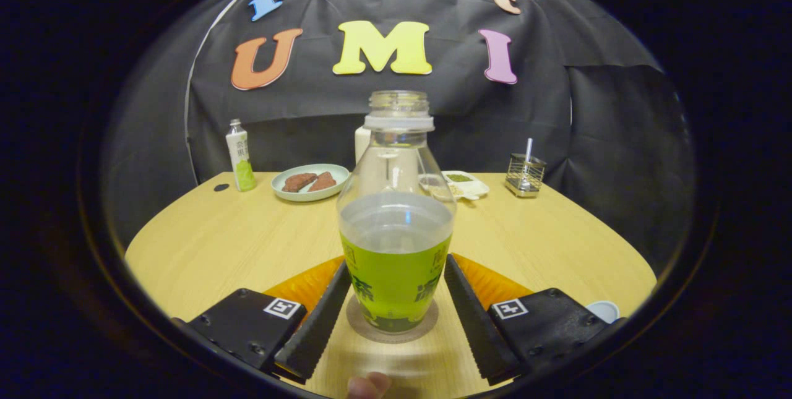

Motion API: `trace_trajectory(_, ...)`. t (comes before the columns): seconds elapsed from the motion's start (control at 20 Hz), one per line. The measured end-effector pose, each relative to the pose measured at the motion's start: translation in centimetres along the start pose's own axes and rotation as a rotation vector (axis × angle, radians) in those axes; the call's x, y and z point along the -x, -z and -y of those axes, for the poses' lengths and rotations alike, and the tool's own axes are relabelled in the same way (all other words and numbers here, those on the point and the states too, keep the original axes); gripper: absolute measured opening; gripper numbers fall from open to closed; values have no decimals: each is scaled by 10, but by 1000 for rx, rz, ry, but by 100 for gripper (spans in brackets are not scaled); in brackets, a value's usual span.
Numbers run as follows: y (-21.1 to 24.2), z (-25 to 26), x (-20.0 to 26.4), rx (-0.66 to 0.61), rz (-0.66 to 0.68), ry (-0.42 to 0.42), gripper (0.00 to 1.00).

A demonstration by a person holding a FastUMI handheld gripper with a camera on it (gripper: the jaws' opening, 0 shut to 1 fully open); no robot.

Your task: Take the bottle from table, then pour the juice into the cup, finally place the bottle on the coaster

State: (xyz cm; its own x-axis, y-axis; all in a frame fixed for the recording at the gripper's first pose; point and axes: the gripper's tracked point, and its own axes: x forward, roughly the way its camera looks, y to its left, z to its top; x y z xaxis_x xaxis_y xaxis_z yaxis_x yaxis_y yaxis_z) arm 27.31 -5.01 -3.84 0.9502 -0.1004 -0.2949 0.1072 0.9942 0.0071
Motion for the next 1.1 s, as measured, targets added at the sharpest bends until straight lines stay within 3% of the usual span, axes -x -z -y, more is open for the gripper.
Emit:
trace_trajectory(0.45,-3,-8,64,67,129,-38,98)
trace_trajectory(0.95,25,1,196,121,286,-54,99)
trace_trajectory(1.1,32,-7,229,113,330,-96,98)
